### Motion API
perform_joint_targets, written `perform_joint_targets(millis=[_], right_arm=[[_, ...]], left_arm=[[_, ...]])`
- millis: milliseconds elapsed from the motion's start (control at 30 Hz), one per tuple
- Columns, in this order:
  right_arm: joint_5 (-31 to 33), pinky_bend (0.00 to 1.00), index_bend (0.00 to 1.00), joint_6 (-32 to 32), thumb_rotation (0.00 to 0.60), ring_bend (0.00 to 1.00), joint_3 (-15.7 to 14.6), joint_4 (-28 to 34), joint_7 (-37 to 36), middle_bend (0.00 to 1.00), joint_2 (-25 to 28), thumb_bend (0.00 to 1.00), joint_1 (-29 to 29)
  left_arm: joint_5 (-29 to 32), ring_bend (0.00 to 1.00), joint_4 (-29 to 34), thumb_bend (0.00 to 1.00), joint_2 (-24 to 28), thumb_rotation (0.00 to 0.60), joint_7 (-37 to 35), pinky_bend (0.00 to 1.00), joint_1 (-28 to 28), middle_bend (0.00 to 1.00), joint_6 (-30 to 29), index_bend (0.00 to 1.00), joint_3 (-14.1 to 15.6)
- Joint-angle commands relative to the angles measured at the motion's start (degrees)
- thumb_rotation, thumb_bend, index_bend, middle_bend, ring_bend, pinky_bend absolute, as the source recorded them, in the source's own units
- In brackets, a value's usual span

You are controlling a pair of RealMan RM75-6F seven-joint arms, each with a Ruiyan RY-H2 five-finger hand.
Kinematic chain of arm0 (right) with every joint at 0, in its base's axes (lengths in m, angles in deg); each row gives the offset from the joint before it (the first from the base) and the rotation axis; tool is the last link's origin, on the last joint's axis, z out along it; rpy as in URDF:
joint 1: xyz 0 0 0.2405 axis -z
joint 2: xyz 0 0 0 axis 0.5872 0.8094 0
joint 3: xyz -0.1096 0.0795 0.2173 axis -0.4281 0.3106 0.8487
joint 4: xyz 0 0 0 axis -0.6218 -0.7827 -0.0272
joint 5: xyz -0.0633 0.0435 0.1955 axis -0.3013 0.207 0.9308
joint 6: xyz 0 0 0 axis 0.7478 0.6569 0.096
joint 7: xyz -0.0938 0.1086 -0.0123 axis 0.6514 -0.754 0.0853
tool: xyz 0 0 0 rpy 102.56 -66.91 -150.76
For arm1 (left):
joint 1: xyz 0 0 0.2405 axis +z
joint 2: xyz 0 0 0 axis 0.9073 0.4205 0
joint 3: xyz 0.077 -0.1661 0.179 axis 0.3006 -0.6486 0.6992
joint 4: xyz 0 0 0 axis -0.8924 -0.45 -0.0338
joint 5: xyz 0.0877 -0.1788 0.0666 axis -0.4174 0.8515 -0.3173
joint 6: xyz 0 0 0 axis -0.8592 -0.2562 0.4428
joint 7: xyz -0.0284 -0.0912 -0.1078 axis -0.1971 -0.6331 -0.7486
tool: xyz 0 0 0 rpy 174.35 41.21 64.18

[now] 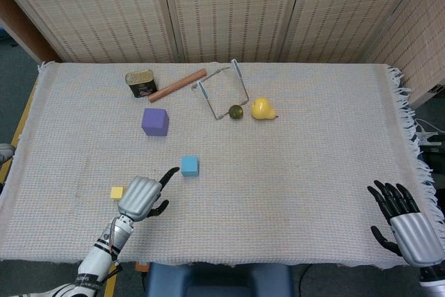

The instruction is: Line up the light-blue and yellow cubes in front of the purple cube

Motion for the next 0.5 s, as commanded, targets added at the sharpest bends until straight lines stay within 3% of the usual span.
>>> perform_joint_targets(millis=[33,233,500], right_arm=[[0.8,0.0,0.0,0.3,0.6,0.0,0.3,0.0,-0.7,0.0,0.3,0.11,0.2],[1.8,0.0,0.0,-1.8,0.6,0.0,0.3,0.2,-1.1,0.0,0.8,0.11,-0.6],[2.7,0.0,0.0,-4.0,0.6,0.0,0.2,0.7,-1.2,0.0,1.1,0.11,-1.4]], left_arm=[[7.1,1.0,-7.6,0.35,-7.5,0.6,4.2,1.0,-5.5,1.0,0.4,0.16,-3.1],[11.4,1.0,-14.9,0.35,-13.1,0.6,7.3,1.0,-9.9,1.0,-1.7,0.17,-4.8],[15.7,1.0,-21.1,0.34,-16.0,0.6,7.7,1.0,-13.0,1.0,-1.7,0.19,-5.0]])
